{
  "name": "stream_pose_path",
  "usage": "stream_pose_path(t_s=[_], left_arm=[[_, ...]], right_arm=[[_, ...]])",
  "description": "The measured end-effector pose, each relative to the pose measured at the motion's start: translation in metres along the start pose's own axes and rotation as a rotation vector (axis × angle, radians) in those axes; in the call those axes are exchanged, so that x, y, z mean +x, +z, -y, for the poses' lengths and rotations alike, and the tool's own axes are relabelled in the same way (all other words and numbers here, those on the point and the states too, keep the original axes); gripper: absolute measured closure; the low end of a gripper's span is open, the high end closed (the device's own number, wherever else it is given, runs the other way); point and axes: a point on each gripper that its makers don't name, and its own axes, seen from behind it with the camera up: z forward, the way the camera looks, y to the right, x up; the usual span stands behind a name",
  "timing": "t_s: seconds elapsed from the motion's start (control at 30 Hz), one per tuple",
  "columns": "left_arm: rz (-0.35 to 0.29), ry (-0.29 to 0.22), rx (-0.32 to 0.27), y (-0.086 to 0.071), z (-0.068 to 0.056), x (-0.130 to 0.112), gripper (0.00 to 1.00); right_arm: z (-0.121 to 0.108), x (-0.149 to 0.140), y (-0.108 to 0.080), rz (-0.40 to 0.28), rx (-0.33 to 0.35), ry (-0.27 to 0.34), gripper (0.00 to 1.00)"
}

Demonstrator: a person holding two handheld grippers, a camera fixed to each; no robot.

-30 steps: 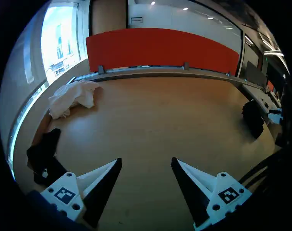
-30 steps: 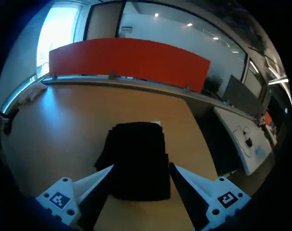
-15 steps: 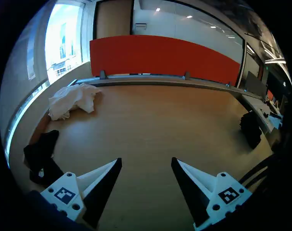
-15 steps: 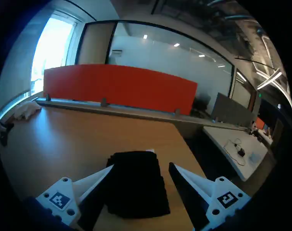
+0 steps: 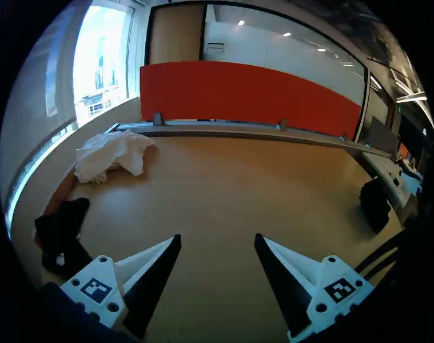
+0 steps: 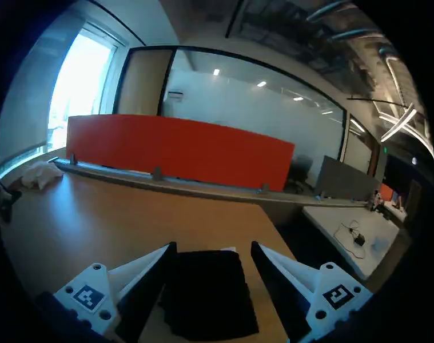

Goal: Fold towel

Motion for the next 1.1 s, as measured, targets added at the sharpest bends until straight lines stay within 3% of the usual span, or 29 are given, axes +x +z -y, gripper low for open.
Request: stream_pose_path(t_s=[0.27, 0.6, 1.1], left_arm=[[-0.100, -0.018, 0.016, 0.003, 0.006, 0.029, 0.04], [-0.254, 0.001, 0.038, -0.003, 0.010, 0.073, 0.05], [-0.394, 0.000, 0.050, -0.010, 0.016, 0.117, 0.05]], right_arm=[[0.021, 0.020, 0.007, -0.040, 0.026, 0.005, 0.00], [0.054, 0.054, 0.009, -0.105, 0.063, 0.023, 0.00], [0.107, 0.095, 0.011, -0.176, 0.100, 0.089, 0.00]])
